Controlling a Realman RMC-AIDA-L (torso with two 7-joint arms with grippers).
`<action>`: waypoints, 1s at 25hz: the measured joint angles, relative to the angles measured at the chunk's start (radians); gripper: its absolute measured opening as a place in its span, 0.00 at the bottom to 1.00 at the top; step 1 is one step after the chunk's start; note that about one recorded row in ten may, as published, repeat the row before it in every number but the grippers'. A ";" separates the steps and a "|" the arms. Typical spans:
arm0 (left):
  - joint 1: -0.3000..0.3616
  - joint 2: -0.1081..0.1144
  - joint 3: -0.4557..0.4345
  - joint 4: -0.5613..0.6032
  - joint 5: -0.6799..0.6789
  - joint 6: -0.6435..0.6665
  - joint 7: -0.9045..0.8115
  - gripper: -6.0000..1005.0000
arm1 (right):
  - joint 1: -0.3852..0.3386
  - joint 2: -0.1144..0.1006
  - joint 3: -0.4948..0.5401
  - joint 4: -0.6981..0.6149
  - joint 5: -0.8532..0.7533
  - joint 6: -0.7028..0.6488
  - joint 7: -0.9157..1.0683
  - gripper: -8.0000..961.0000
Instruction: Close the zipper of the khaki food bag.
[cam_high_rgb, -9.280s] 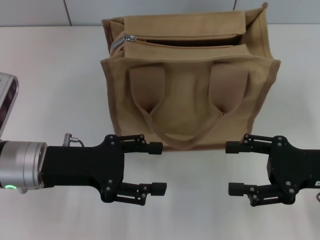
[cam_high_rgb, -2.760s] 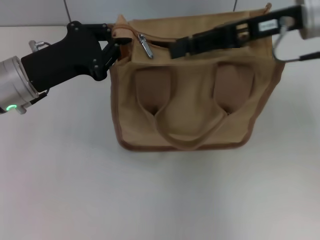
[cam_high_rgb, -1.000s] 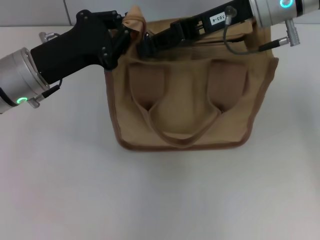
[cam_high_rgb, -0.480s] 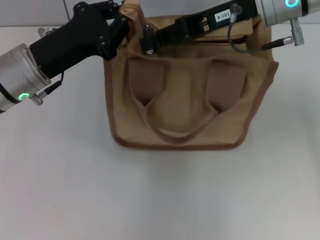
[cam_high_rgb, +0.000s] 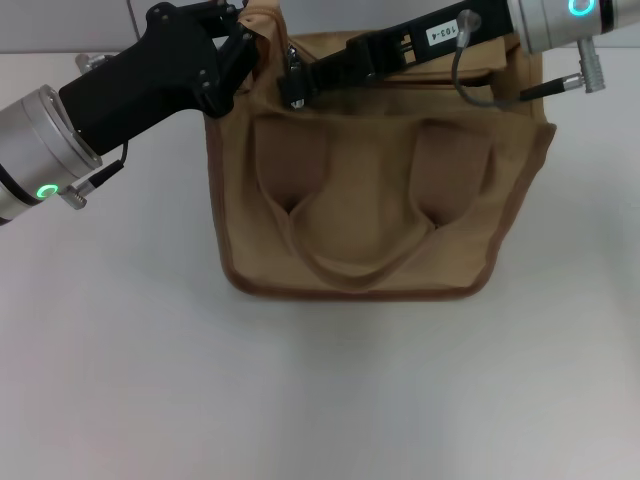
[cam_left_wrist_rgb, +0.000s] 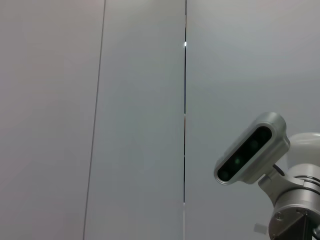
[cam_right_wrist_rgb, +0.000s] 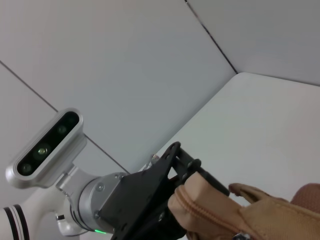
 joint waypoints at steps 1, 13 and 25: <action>0.000 0.000 -0.001 0.000 0.000 0.000 0.000 0.04 | 0.001 0.002 -0.001 0.000 -0.001 0.001 -0.004 0.24; -0.001 0.000 -0.003 0.000 -0.002 0.003 -0.001 0.04 | -0.011 0.006 0.003 -0.015 -0.003 0.016 -0.010 0.04; 0.015 0.005 -0.006 0.010 -0.066 0.000 -0.036 0.04 | -0.134 -0.009 0.109 -0.180 -0.161 0.011 0.060 0.01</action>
